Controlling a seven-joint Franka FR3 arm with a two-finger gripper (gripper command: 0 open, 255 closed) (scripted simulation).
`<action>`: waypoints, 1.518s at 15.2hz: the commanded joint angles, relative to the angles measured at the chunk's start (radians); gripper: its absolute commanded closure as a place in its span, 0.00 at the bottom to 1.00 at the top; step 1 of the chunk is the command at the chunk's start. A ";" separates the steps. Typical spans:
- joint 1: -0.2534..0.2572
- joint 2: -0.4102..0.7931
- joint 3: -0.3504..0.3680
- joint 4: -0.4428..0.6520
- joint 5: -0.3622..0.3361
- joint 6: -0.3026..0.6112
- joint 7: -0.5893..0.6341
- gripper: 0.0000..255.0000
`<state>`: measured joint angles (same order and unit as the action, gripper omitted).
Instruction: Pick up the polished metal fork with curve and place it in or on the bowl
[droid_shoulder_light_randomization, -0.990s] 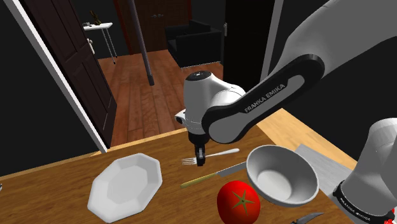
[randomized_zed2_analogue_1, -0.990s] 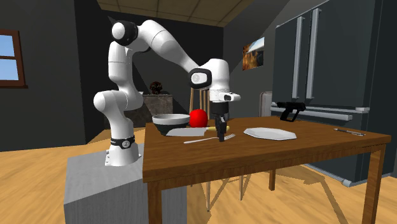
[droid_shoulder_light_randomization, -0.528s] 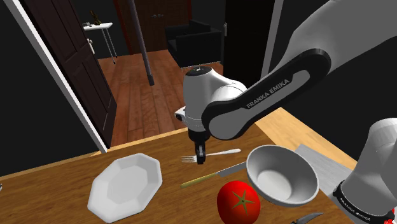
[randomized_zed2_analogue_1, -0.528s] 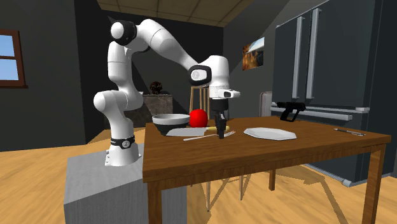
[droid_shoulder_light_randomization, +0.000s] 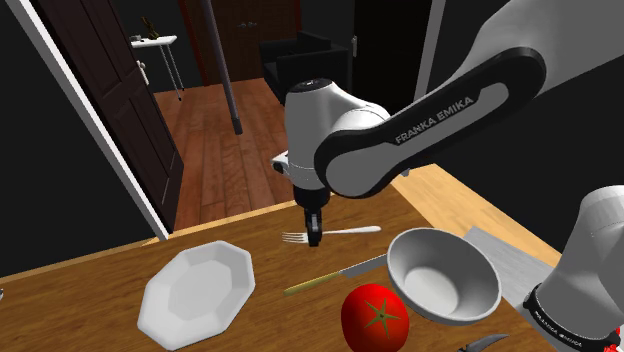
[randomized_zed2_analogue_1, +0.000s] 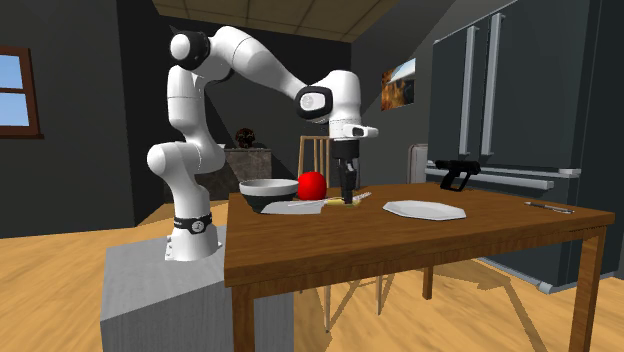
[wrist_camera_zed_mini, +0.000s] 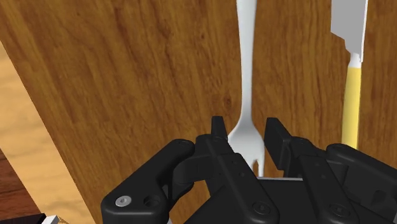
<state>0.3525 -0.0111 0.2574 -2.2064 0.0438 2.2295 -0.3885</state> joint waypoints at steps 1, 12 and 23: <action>-0.001 -0.016 -0.001 0.012 0.004 -0.028 -0.003 1.00; -0.003 -0.073 -0.005 0.103 0.016 -0.175 -0.009 1.00; 0.003 -0.220 -0.012 0.056 0.051 -0.271 -0.022 1.00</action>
<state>0.3533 -0.1874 0.2476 -2.1058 0.0838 1.9560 -0.4055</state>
